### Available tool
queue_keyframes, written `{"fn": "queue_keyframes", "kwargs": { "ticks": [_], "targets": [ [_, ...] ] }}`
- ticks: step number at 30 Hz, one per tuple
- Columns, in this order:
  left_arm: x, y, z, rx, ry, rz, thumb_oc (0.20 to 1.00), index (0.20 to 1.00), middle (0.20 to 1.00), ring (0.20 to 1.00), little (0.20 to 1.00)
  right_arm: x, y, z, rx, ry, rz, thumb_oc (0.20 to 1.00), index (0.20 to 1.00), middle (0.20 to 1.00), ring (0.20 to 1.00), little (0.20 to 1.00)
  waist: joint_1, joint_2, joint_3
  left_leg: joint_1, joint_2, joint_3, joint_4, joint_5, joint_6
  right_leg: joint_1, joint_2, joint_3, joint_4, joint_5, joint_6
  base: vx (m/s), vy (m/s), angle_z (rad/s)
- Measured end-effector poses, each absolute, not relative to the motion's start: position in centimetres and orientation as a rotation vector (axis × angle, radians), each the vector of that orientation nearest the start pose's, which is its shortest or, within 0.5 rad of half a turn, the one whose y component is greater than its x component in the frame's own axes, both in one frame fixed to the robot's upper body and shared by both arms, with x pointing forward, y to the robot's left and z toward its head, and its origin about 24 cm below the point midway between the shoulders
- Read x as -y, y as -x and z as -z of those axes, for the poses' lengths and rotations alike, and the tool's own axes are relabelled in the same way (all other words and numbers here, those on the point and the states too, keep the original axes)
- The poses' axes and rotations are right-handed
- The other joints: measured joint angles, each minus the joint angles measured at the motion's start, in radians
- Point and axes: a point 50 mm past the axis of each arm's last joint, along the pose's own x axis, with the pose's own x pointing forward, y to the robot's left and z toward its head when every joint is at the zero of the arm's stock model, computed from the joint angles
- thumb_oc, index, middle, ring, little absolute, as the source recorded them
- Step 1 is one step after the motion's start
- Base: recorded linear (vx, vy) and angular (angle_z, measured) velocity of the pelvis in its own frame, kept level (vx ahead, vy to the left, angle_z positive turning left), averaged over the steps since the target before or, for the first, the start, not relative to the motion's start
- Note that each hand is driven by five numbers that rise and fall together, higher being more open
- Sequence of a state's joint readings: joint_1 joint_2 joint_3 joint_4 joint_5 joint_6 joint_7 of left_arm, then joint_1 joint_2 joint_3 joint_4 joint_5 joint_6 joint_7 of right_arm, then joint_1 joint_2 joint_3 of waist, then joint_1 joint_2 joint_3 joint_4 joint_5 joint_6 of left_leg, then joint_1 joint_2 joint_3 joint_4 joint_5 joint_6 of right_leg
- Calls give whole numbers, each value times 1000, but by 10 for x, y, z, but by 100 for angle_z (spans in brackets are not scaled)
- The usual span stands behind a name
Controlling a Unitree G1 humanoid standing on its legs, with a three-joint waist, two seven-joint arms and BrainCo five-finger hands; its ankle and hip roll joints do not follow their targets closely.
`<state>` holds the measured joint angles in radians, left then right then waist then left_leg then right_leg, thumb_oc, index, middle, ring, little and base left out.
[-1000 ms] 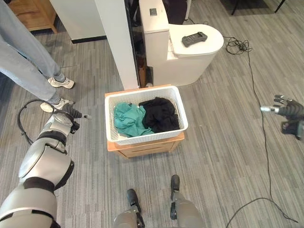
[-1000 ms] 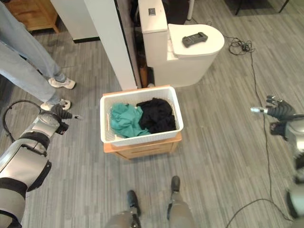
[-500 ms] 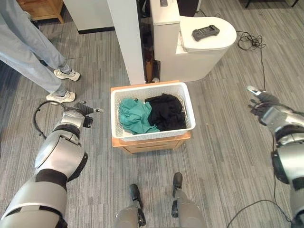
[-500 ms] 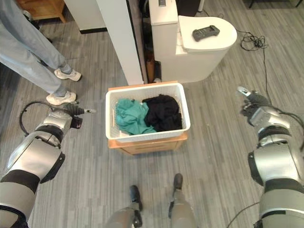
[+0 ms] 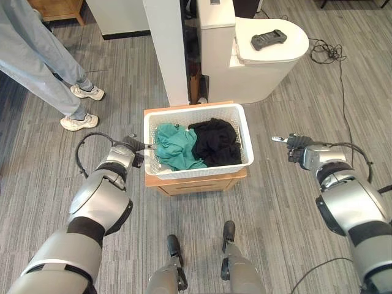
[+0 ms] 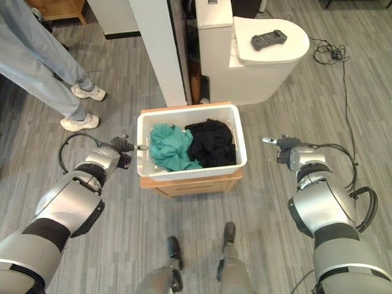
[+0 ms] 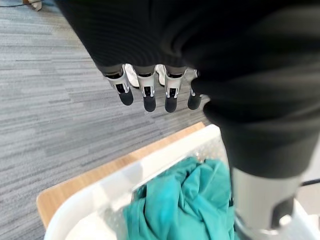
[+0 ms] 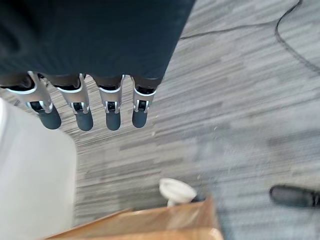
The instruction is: Grab the laundry basket,head to the washer,open it,put in the laundry and shut it.
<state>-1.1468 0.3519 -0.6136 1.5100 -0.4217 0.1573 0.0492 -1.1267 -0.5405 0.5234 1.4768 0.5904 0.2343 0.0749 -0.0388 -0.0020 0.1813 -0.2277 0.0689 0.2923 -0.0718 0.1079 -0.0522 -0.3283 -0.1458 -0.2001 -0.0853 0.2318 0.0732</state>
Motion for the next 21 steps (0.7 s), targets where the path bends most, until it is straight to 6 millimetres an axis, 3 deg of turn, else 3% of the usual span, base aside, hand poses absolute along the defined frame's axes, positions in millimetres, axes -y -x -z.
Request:
{"fn": "queue_keyframes", "kwargs": {
  "ticks": [6, 15, 21],
  "targets": [
    [-213, -397, -88, -525, -489, -141, 1000, 1000, 1000, 1000, 1000, 276, -387, -112, -564, 279, 203, 1000, 1000, 1000, 1000, 1000, -6, -20, 10, -24, 3, 0, -1, 6, 1, -26, 4, 2, 0, 5, -1, 0, 0, 0],
    [-214, -397, -89, -536, -536, -146, 1000, 1000, 1000, 1000, 1000, 272, -397, -141, -511, 301, 210, 1000, 1000, 1000, 1000, 1000, -9, -30, 16, -56, 2, -5, -2, 7, 1, -56, 4, -1, 0, 7, -2, 2, 0, 0],
    [-209, -407, -114, -472, -559, -157, 1000, 1000, 1000, 1000, 1000, 264, -403, -156, -480, 344, 195, 1000, 1000, 1000, 1000, 1000, -9, -41, 23, -78, 0, -7, -1, 8, 2, -76, 1, -1, 0, 9, -5, 0, 0, 0]
  ]
}}
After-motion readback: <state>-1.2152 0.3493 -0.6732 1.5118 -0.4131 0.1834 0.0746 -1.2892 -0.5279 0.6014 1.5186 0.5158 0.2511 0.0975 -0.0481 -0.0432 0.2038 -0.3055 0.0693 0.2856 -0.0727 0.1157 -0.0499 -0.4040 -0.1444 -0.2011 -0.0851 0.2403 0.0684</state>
